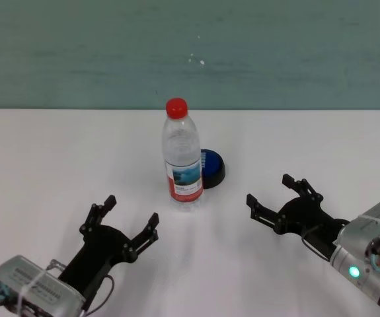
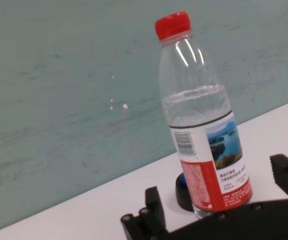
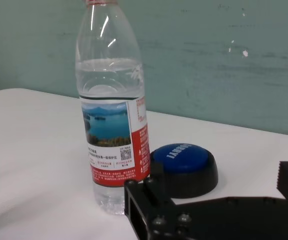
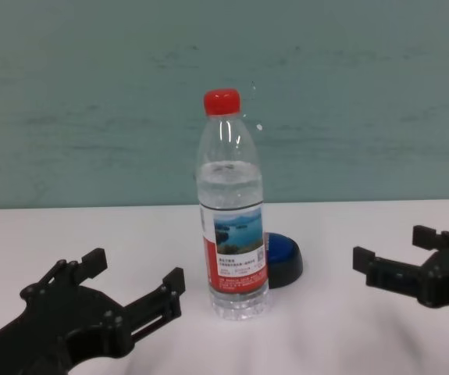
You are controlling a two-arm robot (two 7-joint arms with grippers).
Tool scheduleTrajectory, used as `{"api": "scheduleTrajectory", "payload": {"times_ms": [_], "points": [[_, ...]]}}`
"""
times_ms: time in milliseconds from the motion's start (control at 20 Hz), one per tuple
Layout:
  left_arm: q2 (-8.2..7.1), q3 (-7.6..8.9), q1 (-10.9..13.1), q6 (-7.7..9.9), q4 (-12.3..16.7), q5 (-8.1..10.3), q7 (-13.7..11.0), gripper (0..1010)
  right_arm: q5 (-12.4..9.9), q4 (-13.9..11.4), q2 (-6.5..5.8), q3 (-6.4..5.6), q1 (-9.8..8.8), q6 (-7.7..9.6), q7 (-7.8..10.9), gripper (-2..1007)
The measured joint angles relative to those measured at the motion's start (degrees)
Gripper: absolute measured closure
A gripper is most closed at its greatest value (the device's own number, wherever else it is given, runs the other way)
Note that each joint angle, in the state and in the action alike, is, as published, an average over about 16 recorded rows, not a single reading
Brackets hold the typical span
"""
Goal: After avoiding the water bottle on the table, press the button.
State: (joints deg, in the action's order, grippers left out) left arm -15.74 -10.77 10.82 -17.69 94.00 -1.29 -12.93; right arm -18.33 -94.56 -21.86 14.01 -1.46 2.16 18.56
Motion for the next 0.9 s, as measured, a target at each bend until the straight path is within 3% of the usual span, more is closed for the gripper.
{"api": "scheduleTrajectory", "payload": {"times_ms": [450, 900], "points": [[0.0, 0.0, 0.0, 0.0, 0.0, 0.0, 0.0, 10, -1.0, -0.1, 0.03, -0.49, -0.49, -1.92, 0.66, 2], [0.0, 0.0, 0.0, 0.0, 0.0, 0.0, 0.0, 10, -1.1, -0.2, 0.01, -0.52, -0.55, -2.12, 0.71, 2]]}}
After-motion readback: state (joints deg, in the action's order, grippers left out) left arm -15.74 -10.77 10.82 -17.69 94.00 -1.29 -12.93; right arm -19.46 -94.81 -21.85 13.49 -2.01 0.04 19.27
